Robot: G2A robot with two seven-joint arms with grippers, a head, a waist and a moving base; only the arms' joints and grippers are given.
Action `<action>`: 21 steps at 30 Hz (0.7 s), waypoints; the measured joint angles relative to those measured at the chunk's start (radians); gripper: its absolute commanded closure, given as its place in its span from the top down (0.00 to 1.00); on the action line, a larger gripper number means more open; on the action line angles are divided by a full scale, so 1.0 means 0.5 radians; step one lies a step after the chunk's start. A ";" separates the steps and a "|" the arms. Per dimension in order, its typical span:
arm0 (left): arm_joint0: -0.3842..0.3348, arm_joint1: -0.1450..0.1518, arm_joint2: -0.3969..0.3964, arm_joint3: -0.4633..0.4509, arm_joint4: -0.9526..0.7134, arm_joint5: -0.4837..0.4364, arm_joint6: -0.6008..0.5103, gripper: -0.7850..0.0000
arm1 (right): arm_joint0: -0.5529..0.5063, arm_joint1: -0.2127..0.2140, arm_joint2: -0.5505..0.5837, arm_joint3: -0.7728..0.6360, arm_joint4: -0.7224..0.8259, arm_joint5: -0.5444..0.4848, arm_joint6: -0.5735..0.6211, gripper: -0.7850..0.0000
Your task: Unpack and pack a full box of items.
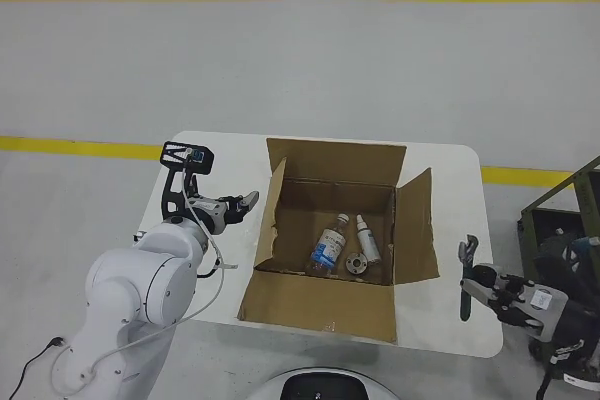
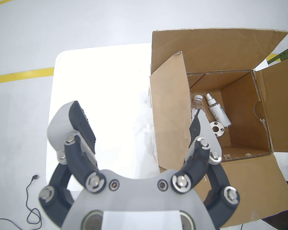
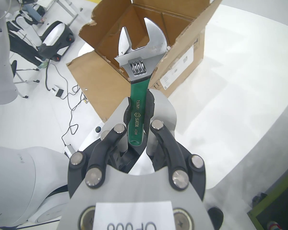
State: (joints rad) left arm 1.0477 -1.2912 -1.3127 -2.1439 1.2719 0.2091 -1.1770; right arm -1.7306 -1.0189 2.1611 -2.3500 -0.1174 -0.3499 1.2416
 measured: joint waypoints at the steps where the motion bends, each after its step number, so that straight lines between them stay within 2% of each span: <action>1: 0.000 0.000 0.000 0.000 0.000 0.000 0.000 1.00 | 0.016 0.005 -0.033 0.000 -0.006 0.013 0.004 0.00; 15: 0.000 0.000 0.000 0.000 0.000 0.000 0.000 1.00 | 0.031 0.009 -0.076 0.000 -0.032 0.027 -0.020 0.00; 18: 0.000 0.000 0.000 0.000 0.000 0.000 0.000 1.00 | 0.088 0.021 -0.190 0.000 -0.117 0.033 -0.076 0.00; 21: 0.000 0.000 0.000 0.000 0.000 0.000 0.000 1.00 | 0.203 0.036 -0.363 0.000 -0.161 0.126 -0.099 0.00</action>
State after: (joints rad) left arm 1.0477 -1.2912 -1.3127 -2.1439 1.2719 0.2091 -1.1770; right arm -1.6291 -1.0009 1.9797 -2.3500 -0.1981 -0.2868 1.1922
